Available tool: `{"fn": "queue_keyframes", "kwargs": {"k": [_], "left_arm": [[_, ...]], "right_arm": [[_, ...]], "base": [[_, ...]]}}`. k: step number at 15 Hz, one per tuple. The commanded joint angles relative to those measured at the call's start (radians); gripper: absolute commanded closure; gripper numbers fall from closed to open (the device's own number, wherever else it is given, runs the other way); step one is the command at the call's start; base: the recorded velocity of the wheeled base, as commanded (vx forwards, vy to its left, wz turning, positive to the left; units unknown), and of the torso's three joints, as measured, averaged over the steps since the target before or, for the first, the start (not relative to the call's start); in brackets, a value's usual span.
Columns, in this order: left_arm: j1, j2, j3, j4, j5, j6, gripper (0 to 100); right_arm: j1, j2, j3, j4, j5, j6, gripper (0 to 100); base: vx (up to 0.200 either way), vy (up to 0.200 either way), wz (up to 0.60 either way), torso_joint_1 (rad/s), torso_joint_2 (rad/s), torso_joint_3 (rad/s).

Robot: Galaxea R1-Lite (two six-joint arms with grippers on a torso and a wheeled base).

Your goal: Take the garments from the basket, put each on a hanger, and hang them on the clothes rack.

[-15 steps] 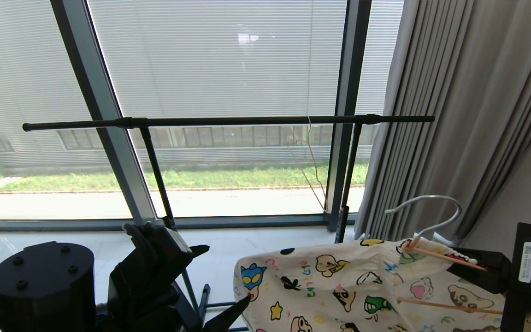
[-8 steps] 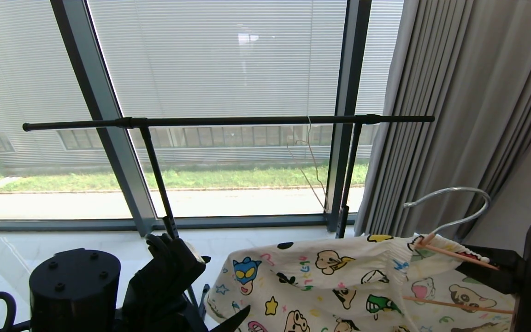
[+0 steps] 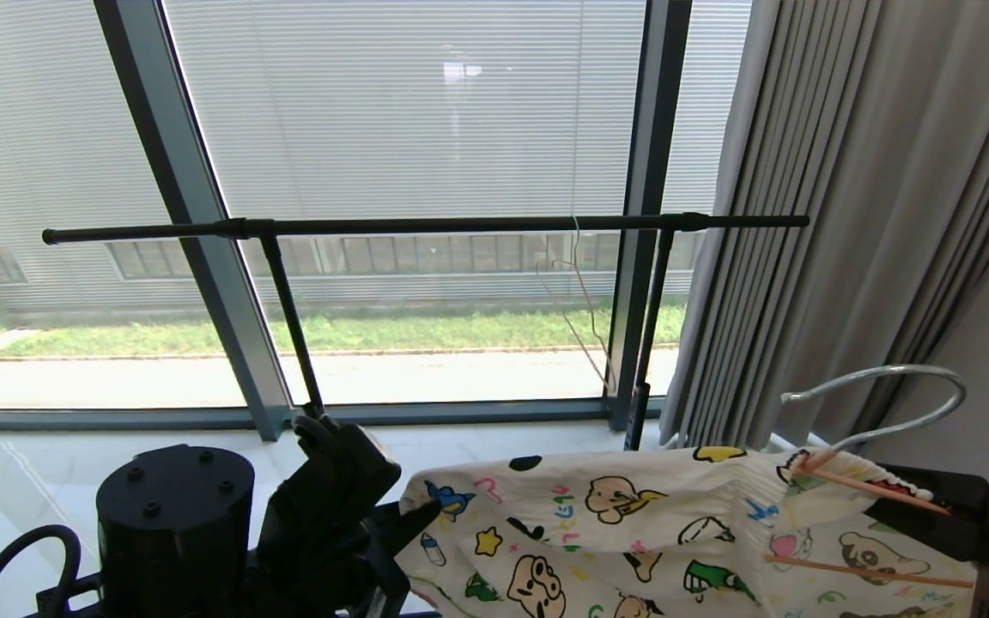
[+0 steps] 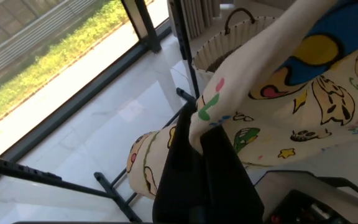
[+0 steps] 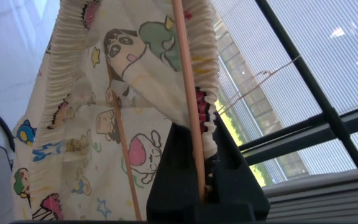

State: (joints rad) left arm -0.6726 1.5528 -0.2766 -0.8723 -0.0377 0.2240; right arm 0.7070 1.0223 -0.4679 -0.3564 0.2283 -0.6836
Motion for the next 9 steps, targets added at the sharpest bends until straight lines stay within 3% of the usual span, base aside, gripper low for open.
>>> {"fn": "queue_keyframes", "kwargs": {"k": [1,3,4,7,9], "left_arm": [[-0.002,0.006,-0.001,0.000,-0.001,0.000,100],[0.031,0.027,0.002,0.000,0.004,0.000,100],[0.090,0.038,0.014,0.000,0.012,0.005,100],[0.177,0.066,0.048,0.000,0.114,0.028,100],[0.186,0.069,0.063,0.000,0.153,0.029,100]], "right_arm": [[0.003,0.001,0.000,-0.001,0.000,-0.001,100],[0.003,0.001,0.002,-0.001,-0.001,-0.001,100],[0.003,0.001,0.000,-0.001,-0.004,-0.001,100],[0.002,-0.002,-0.002,-0.003,-0.004,0.003,100],[0.000,-0.002,-0.003,-0.003,-0.006,0.003,100]], "base": [[0.000,0.000,0.00,0.000,0.00,0.000],[0.000,0.000,0.00,0.000,0.00,0.000],[0.000,0.000,0.00,0.000,0.00,0.000],[0.000,0.000,0.00,0.000,0.00,0.000],[0.000,0.000,0.00,0.000,0.00,0.000]]}}
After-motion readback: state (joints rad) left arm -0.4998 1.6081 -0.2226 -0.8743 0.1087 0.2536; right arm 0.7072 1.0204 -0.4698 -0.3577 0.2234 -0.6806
